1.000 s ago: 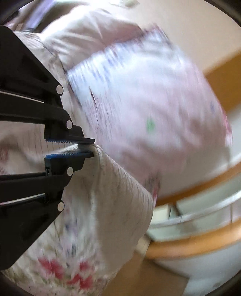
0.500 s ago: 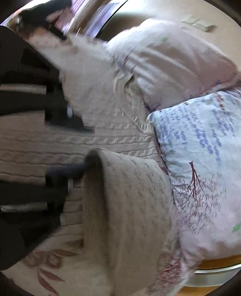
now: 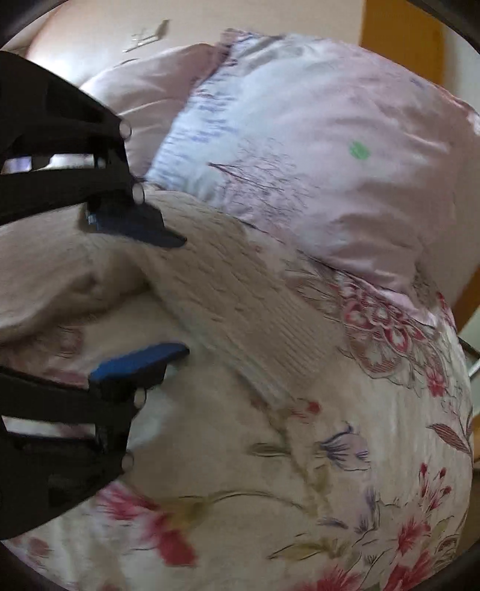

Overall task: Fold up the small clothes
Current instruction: 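Fold the held sleeve across the sweater body with the right tool, then release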

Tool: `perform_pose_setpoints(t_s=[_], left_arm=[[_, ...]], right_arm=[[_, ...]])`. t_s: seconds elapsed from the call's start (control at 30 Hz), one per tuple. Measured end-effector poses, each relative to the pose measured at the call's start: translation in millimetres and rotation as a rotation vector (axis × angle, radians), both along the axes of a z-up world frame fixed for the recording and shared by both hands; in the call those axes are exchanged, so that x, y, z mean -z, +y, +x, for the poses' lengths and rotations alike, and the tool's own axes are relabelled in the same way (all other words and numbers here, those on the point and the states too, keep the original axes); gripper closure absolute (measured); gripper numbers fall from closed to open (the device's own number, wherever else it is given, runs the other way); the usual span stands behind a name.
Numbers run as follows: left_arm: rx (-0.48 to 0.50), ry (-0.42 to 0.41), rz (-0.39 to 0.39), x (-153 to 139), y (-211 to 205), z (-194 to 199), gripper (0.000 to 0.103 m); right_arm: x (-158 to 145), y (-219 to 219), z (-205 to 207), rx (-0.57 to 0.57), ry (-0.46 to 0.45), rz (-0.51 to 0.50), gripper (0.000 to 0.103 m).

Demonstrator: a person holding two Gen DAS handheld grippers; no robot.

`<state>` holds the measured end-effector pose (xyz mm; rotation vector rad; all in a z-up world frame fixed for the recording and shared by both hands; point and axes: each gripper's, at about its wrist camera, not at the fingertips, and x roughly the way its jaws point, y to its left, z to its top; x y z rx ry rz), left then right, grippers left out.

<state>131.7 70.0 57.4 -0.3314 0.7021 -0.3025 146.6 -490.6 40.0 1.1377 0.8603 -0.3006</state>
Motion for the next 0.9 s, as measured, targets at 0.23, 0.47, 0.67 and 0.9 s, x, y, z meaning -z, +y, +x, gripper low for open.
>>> perform_pose_setpoints(t_s=[0.23, 0.47, 0.67, 0.9], left_arm=[[-0.024, -0.019, -0.026, -2.5, 19.8, -0.3, 0.002], [-0.044, -0.017, -0.063, -4.6, 40.2, 3.5, 0.002], [-0.038, 0.007, -0.186, -0.8, 48.0, 5.8, 0.002], [-0.003, 0.058, -0.273, 1.2, 43.8, 12.3, 0.008]], right_arm=[[-10.8, -0.3, 19.8, 0.018, 0.101, -0.297, 0.092], [-90.2, 87.7, 43.5, -0.221, -0.165, -0.489, 0.094], [-112.0, 242.1, 81.4, -0.645, -0.378, -0.360, 0.093], [-92.2, 310.8, 70.1, -0.877, -0.376, -0.297, 0.035]])
